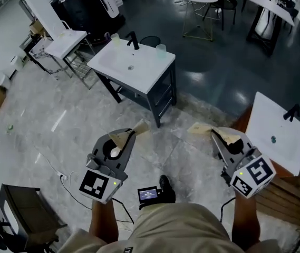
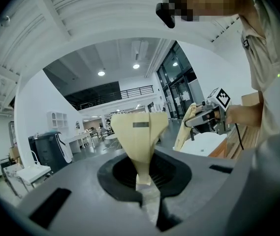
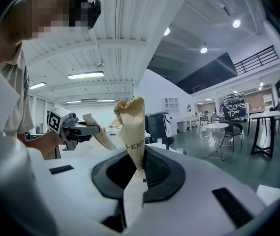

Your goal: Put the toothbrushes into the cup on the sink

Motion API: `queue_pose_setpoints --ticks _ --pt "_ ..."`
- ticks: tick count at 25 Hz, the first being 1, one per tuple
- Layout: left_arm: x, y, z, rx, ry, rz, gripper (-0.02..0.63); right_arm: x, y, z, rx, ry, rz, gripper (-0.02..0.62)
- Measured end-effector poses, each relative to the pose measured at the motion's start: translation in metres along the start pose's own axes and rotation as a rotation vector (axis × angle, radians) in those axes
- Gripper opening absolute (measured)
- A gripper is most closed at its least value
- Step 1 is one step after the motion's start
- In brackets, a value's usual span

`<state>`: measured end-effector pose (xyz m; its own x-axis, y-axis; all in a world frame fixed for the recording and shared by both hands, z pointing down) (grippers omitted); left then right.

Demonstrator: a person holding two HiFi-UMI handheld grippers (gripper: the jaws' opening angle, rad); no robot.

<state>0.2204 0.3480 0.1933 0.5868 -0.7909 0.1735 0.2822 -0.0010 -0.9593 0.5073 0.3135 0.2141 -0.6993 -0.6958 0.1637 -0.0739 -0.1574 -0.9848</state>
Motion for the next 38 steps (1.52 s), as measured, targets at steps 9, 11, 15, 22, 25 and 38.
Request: queue_pose_setpoints --ticks 9,11,15,22,25,38 --pt "0.034 -0.016 -0.110 0.006 -0.042 0.037 0.032 0.109 0.031 0.016 -0.017 -0.054 0.009 0.025" --pt "0.036 -0.016 -0.128 0.001 -0.040 0.058 0.032 0.128 0.038 0.016 -0.028 -0.051 0.000 0.025" --pt "0.041 -0.021 -0.154 -0.022 -0.023 0.061 0.032 0.162 0.044 0.024 -0.034 -0.039 -0.006 0.025" --pt "0.067 -0.038 -0.191 -0.042 0.026 0.023 0.032 0.225 0.041 0.059 -0.018 0.010 -0.009 0.025" --pt "0.087 -0.043 -0.210 -0.044 0.052 0.004 0.032 0.258 0.038 0.083 -0.007 0.038 -0.011 0.025" --pt "0.225 -0.090 -0.305 -0.104 0.133 -0.114 0.032 0.437 0.026 0.250 -0.018 0.030 -0.025 0.025"
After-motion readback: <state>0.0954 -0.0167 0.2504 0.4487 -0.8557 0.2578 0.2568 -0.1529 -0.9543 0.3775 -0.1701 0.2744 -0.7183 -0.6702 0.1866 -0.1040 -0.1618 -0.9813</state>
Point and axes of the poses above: the fingertips, and each gripper's own axes: x forward along the fingers, z to its right, y out of its top, the point moved 7 cm from there along -x, backward along the fingers, and after that the axes turned 4 degrees about -y, right-handed, at the moved point
